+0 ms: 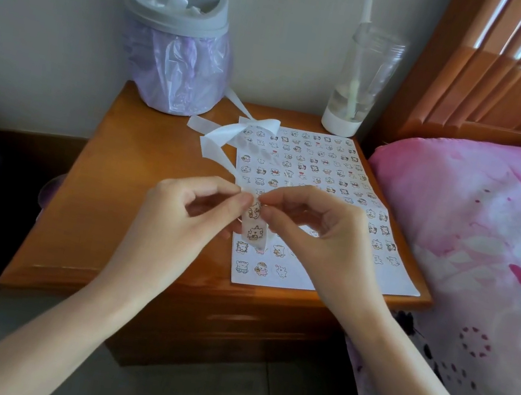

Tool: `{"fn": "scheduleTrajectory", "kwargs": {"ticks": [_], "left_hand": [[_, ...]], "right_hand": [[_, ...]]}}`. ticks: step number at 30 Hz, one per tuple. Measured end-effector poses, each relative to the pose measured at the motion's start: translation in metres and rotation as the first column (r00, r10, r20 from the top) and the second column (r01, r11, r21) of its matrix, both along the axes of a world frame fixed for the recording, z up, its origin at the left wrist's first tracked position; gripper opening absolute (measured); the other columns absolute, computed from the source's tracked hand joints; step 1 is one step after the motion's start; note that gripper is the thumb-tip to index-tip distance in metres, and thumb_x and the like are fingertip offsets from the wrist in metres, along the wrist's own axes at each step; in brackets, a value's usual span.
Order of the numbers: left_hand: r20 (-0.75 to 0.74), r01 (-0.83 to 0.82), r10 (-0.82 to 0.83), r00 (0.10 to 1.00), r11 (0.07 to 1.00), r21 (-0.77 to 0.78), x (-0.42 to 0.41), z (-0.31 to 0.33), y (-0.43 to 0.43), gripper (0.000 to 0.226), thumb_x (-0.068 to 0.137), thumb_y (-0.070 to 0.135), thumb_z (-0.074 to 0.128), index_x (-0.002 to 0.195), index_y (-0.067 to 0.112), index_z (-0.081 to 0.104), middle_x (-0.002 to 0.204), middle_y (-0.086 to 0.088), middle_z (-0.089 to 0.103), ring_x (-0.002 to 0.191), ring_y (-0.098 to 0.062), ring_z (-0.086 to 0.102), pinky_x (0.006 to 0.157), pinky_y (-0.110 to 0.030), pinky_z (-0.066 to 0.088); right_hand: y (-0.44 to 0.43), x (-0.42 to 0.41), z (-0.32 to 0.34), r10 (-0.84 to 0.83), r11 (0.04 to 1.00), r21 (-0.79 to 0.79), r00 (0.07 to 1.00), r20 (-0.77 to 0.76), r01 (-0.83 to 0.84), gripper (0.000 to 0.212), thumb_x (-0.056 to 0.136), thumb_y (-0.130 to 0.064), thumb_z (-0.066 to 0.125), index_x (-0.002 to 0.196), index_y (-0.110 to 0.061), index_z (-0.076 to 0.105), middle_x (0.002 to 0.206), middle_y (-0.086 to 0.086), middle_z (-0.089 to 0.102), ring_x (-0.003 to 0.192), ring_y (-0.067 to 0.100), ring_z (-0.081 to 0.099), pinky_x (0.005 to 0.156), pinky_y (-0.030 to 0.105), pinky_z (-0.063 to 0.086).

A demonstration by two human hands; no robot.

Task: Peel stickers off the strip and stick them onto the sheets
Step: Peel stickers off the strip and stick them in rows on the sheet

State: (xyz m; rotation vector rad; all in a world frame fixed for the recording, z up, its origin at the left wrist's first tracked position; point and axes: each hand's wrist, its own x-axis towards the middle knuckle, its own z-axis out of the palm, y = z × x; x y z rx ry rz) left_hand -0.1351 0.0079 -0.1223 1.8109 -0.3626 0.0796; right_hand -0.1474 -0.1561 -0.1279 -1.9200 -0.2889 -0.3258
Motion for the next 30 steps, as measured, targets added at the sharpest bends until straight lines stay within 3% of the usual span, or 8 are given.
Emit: {"fn": "scheduleTrajectory", "kwargs": {"ticks": [6, 10, 16, 20, 22, 25, 27, 30], "left_hand": [[-0.037, -0.027, 0.028, 0.999, 0.999, 0.032, 0.000, -0.004, -0.002, 0.008, 0.083, 0.026, 0.063, 0.080, 0.028, 0.070, 0.075, 0.019, 0.070, 0.066, 0.003, 0.066, 0.055, -0.004, 0.046], [-0.144, -0.028, 0.026, 0.989, 1.000, -0.012, 0.002, -0.006, -0.002, 0.012, 0.085, 0.028, 0.062, 0.078, 0.027, 0.072, 0.071, 0.012, 0.073, 0.061, -0.006, 0.068, 0.056, -0.010, 0.050], [-0.290, -0.022, -0.007, 0.957, 0.995, -0.099, 0.003, -0.005, -0.002, 0.013, 0.085, 0.026, 0.062, 0.081, 0.023, 0.074, 0.075, 0.007, 0.075, 0.069, -0.010, 0.071, 0.058, -0.018, 0.055], [-0.205, -0.064, 0.054, 0.977, 0.997, -0.043, 0.004, -0.004, 0.000, 0.014, 0.086, 0.027, 0.061, 0.076, 0.027, 0.071, 0.072, 0.014, 0.073, 0.062, -0.005, 0.068, 0.054, -0.012, 0.052], [-0.165, -0.082, 0.077, 0.983, 0.996, -0.027, 0.005, -0.004, 0.002, 0.014, 0.087, 0.027, 0.061, 0.077, 0.027, 0.071, 0.073, 0.015, 0.073, 0.060, -0.003, 0.067, 0.053, -0.010, 0.051], [-0.064, -0.099, 0.103, 0.993, 0.993, 0.061, 0.004, -0.007, 0.002, 0.012, 0.087, 0.026, 0.061, 0.081, 0.024, 0.071, 0.071, 0.013, 0.072, 0.064, 0.000, 0.066, 0.051, -0.007, 0.047], [-0.002, -0.105, 0.106, 0.994, 0.989, 0.108, 0.001, -0.009, 0.001, 0.010, 0.086, 0.025, 0.061, 0.082, 0.026, 0.070, 0.071, 0.017, 0.070, 0.065, 0.003, 0.065, 0.050, -0.006, 0.046], [0.042, -0.102, 0.097, 0.994, 0.985, 0.142, 0.000, -0.010, -0.001, 0.012, 0.085, 0.024, 0.061, 0.079, 0.033, 0.065, 0.069, 0.019, 0.070, 0.064, 0.004, 0.065, 0.049, -0.006, 0.046]], "right_hand": [[0.001, 0.000, 0.001, -0.046, 0.997, -0.060, 0.999, -0.010, 0.045, 0.005, 0.081, -0.015, 0.072, 0.083, -0.018, 0.070, 0.082, -0.010, 0.068, 0.078, 0.010, 0.063, 0.071, 0.031, 0.053], [0.000, -0.001, -0.001, -0.035, 0.987, -0.156, 0.999, 0.013, 0.036, 0.004, 0.084, -0.017, 0.069, 0.084, -0.021, 0.068, 0.086, -0.009, 0.063, 0.080, 0.013, 0.058, 0.070, 0.032, 0.051], [-0.005, -0.002, -0.001, -0.022, 0.968, -0.249, 0.998, 0.056, 0.035, 0.002, 0.085, -0.024, 0.067, 0.085, -0.023, 0.065, 0.087, -0.013, 0.060, 0.085, 0.010, 0.052, 0.072, 0.018, 0.043], [-0.006, -0.004, 0.004, 0.000, 0.983, -0.183, 1.000, 0.020, 0.003, 0.002, 0.086, -0.021, 0.066, 0.085, -0.022, 0.065, 0.086, -0.012, 0.063, 0.083, 0.012, 0.055, 0.072, 0.021, 0.046], [-0.012, -0.004, 0.010, 0.009, 0.989, -0.147, 0.999, -0.042, -0.015, 0.002, 0.085, -0.020, 0.067, 0.086, -0.018, 0.066, 0.083, -0.010, 0.066, 0.078, 0.009, 0.059, 0.068, 0.021, 0.048], [-0.034, 0.000, 0.019, -0.017, 0.989, -0.144, 0.955, -0.296, -0.027, 0.006, 0.083, -0.021, 0.069, 0.085, -0.015, 0.068, 0.071, -0.009, 0.068, 0.062, -0.001, 0.058, 0.057, 0.015, 0.045], [-0.048, 0.002, 0.022, -0.037, 0.981, -0.187, 0.884, -0.466, -0.058, 0.012, 0.082, -0.026, 0.068, 0.085, -0.015, 0.071, 0.069, -0.006, 0.069, 0.057, 0.001, 0.055, 0.058, 0.019, 0.045], [-0.054, 0.002, 0.021, -0.051, 0.977, -0.199, 0.829, -0.557, -0.073, 0.015, 0.082, -0.029, 0.069, 0.085, -0.015, 0.073, 0.065, -0.005, 0.067, 0.052, 0.006, 0.048, 0.065, 0.027, 0.045]]}}
